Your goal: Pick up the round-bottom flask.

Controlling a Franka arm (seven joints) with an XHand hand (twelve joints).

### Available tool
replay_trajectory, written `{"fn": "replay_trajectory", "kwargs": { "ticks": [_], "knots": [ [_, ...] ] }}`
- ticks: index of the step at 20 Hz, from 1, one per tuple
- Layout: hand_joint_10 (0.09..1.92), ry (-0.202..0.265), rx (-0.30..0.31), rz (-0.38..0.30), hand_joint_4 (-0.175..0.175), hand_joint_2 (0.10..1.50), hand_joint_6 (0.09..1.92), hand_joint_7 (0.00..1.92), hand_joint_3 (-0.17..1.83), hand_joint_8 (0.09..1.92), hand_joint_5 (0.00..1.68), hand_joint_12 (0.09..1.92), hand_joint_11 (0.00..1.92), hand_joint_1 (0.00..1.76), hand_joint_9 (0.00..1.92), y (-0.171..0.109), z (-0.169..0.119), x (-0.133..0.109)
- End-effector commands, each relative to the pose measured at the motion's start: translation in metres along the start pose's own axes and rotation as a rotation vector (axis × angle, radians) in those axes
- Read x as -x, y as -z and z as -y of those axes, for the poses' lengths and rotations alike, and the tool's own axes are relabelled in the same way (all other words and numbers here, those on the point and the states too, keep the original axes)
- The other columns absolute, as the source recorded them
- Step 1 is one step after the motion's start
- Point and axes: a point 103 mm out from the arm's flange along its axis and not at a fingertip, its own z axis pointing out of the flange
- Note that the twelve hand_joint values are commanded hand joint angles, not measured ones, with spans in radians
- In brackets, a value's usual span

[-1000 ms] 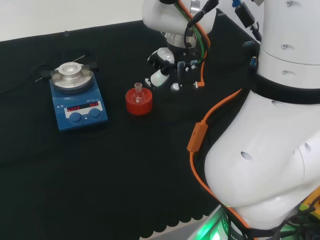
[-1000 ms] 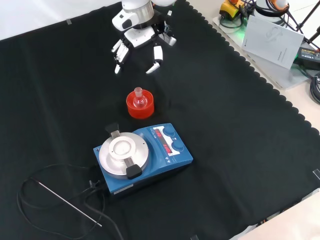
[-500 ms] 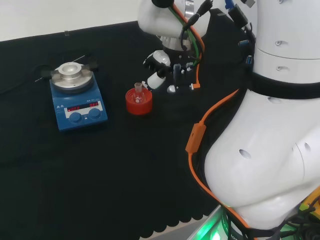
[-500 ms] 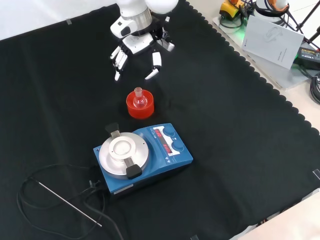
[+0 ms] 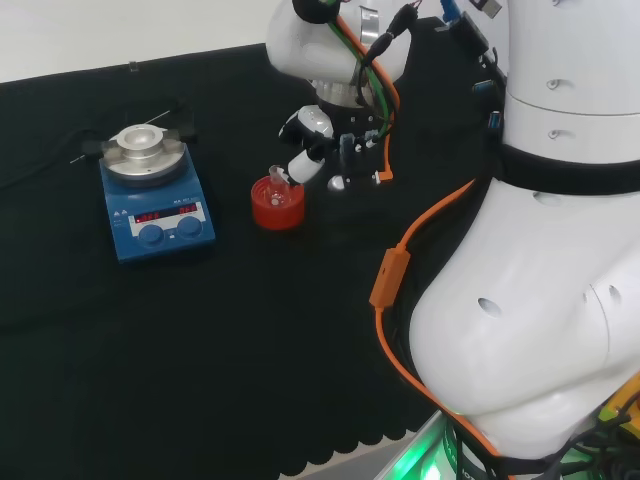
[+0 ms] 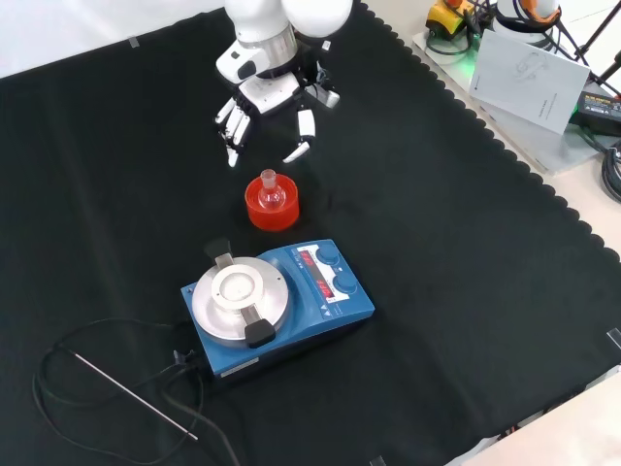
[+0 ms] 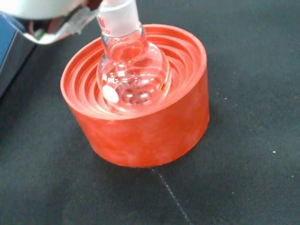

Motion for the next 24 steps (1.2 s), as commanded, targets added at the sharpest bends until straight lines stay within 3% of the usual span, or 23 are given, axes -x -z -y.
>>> {"fn": "replay_trajectory", "kwargs": {
  "ticks": [1, 4, 7, 24],
  "knots": [
    [0.59, -0.002, 0.008, -0.01, -0.04, 0.42, 0.19, 0.56, 1.05, 0.61, 0.75, 1.29, 0.37, 0.92, 0.67, -0.003, -0.001, -0.003],
    [0.56, -0.003, 0.002, -0.013, -0.038, 0.41, 0.46, 0.57, 1.06, 0.6, 0.68, 1.29, 0.38, 0.95, 0.7, -0.005, -0.002, -0.004],
    [0.55, -0.003, 0.004, -0.012, -0.038, 0.4, 0.6, 0.57, 1.07, 0.6, 0.64, 1.29, 0.39, 0.95, 0.71, -0.007, -0.003, -0.004],
    [0.55, 0.015, 0.008, -0.002, -0.044, 0.39, 0.62, 0.54, 1.09, 0.59, 0.54, 1.28, 0.39, 0.96, 0.7, -0.019, -0.011, -0.01]
  ]
}}
